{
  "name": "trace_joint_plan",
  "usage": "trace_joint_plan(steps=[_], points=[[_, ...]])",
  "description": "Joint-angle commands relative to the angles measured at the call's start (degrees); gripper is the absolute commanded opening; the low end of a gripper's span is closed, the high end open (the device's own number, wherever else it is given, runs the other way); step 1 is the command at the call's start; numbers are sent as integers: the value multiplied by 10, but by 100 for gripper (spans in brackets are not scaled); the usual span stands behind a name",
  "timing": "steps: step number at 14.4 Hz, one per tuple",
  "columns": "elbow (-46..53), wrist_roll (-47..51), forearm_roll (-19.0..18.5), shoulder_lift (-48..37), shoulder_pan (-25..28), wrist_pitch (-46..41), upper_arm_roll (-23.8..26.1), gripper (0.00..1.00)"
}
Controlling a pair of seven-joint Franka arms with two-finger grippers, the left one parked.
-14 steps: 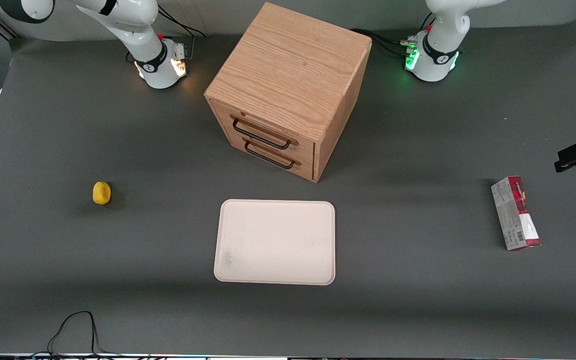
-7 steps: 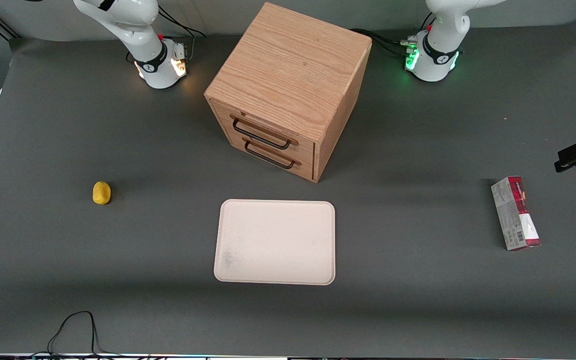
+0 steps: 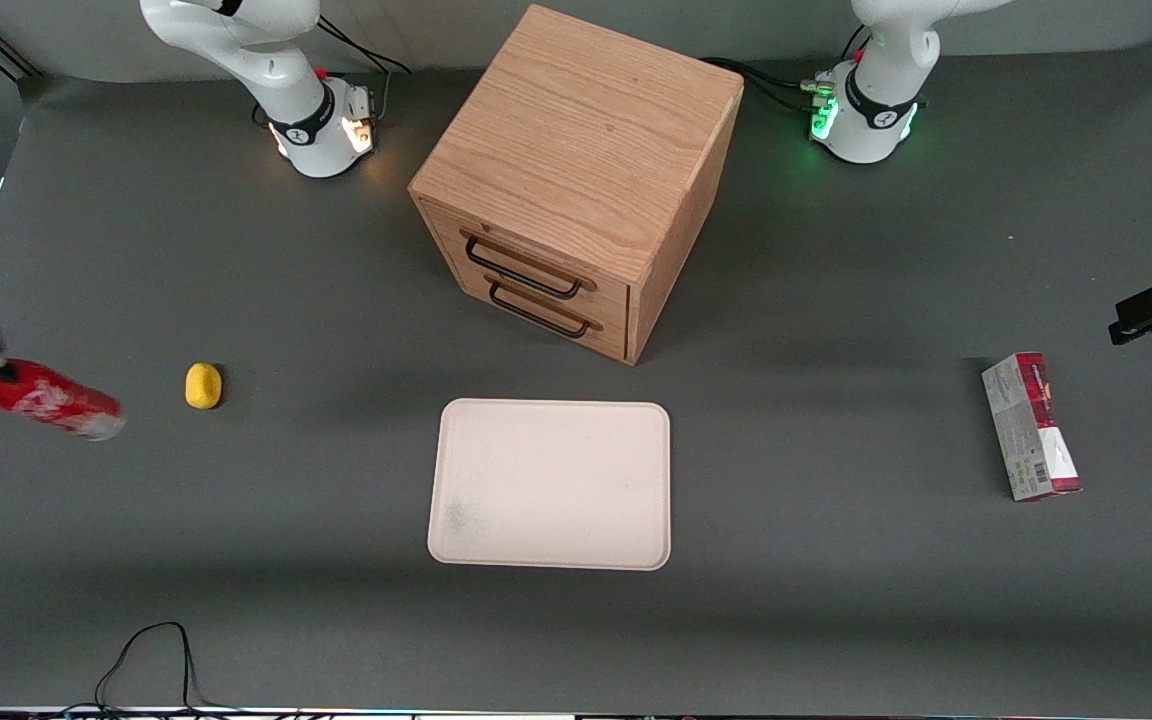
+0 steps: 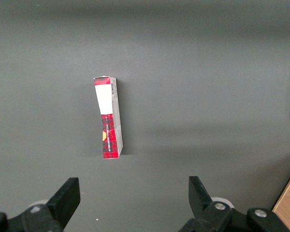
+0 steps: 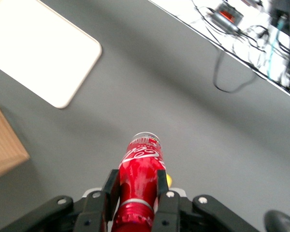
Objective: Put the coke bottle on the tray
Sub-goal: 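Carry the upright bottle with the right gripper over the white tray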
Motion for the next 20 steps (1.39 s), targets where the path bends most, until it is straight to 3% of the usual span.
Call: trace_joint_plan(steps=[1,6,9,14,20], points=[[5,115,-7,3,83,15,-6,0],[5,309,-27,35,215,62,-6,0],[5,429,-27,51,258,80,-6,0],[5,439,-54,68,267,100,-7,0],[4,434,-53,152,247,175,-8,0]])
